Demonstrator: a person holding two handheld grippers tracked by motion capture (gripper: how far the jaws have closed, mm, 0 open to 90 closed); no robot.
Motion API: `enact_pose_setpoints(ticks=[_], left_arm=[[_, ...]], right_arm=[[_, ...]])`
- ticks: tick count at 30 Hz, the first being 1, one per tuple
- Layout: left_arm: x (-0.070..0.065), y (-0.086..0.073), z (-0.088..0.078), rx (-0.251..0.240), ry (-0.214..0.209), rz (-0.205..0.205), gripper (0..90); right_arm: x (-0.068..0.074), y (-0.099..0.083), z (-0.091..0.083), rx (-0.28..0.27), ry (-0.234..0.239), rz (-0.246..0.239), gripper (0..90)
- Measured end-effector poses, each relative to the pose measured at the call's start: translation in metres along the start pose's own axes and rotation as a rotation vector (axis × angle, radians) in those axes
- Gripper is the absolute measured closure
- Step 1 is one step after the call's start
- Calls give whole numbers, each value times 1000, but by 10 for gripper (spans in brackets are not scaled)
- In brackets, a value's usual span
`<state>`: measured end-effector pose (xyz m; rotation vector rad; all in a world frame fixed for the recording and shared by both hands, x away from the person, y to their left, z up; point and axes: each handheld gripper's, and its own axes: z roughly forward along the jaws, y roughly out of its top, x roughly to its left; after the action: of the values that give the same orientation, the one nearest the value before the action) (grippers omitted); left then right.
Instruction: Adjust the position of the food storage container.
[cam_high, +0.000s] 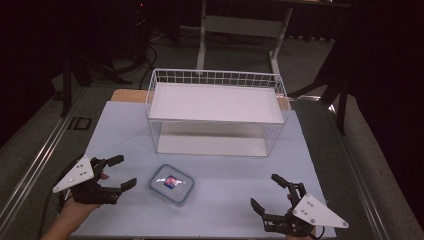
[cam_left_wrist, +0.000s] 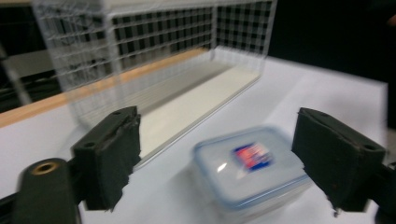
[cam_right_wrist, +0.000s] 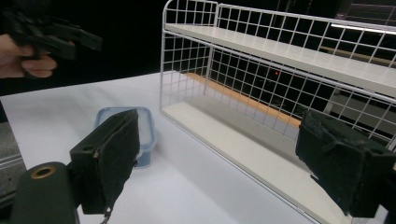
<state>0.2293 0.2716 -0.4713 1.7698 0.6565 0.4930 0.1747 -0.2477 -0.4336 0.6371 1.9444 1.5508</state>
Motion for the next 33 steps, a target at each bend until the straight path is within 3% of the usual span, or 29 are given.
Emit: enact_pose_setpoints(ticks=[4, 6, 10, 15, 23, 28, 33], left_arm=[[14, -16, 11, 91, -28, -26, 511], [13, -23, 19, 149, -26, -21, 610], [11, -31, 33, 253, -15, -7, 750], [10, -38, 48, 367, -38, 44, 881], [7, -41, 61, 413, -58, 57, 900], [-2, -42, 71, 455, -100, 76, 900], [-15, -40, 77, 449, -136, 77, 900]], right_arm=[[0, -1, 2, 4, 19, 11, 137], [0, -2, 3, 4, 18, 11, 137], [-1, -1, 2, -1, 23, 18, 137], [-2, -3, 3, -7, 32, 23, 137], [-3, -3, 3, -6, 24, 29, 137], [-4, -4, 3, -2, 29, 37, 137], [-2, -3, 3, 2, 35, 26, 137]])
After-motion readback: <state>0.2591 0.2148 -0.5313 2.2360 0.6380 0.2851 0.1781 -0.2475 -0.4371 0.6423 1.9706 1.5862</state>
